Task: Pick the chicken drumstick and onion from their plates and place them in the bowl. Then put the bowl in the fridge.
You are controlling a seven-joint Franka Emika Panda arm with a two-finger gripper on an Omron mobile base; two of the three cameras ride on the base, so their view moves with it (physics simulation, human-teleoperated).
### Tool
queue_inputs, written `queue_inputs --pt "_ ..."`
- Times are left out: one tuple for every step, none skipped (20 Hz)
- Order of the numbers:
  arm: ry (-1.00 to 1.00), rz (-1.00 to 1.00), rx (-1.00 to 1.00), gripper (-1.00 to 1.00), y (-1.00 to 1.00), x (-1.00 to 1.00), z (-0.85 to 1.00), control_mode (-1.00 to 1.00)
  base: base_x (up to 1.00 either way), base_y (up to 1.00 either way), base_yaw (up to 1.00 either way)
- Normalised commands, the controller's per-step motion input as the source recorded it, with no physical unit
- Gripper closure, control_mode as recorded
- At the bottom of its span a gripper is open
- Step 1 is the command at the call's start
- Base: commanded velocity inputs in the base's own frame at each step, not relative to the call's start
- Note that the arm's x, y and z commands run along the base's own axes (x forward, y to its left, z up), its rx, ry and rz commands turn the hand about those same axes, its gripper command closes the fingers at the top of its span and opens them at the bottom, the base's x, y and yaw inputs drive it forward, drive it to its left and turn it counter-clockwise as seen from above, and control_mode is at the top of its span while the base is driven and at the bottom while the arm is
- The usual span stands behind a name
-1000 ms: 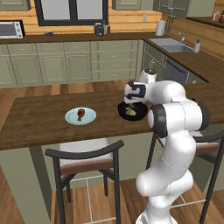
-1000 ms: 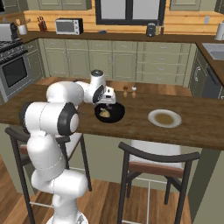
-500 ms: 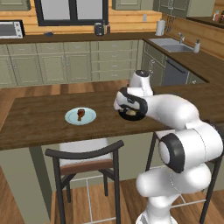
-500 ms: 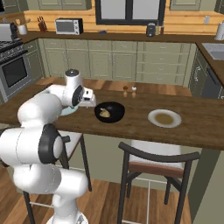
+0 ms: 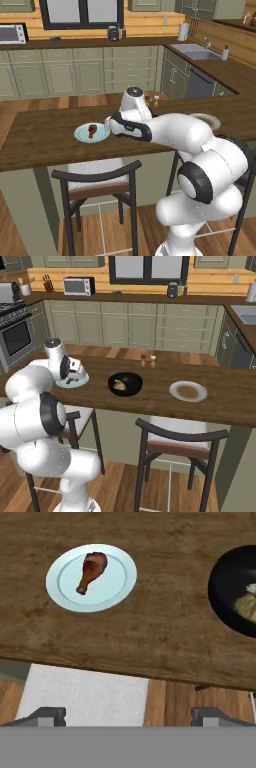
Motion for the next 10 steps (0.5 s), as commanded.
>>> queue_inputs --pt "0.00 0.00 0.00 -1.00 0.87 0.53 0.00 -1.00 0.00 0.00 0.00" --pt "0.00 0.00 0.00 -1.00 0.87 0.41 0.00 -1.00 0.00 0.00 0.00" --pt "0.00 0.00 0.00 -1.00 0.83 0.35 0.00 -1.00 0.00 0.00 0.00" --pt "0.00 0.00 0.00 -1.00 0.79 0.41 0.00 -1.00 0.00 0.00 0.00" --pt "0.00 -0.02 0.00 -1.00 0.74 0.49 0.00 -1.00 0.00 0.00 0.00" --pt "0.00 -0.04 0.00 -1.00 0.57 0.59 0.00 -1.00 0.00 0.00 0.00" --pt "0.00 -0.06 0.00 -1.00 0.41 0.57 -0.04 -1.00 0.00 0.00 0.00" --pt "0.00 -0.06 0.00 -1.00 0.32 0.61 -0.16 -1.00 0.00 0.00 0.00" --pt "0.00 -0.07 0.00 -1.00 0.20 0.61 -0.23 -1.00 0.00 0.00 0.00" --pt "0.00 -0.07 0.00 -1.00 0.17 0.56 -0.34 -1.00 0.00 0.00 0.00"
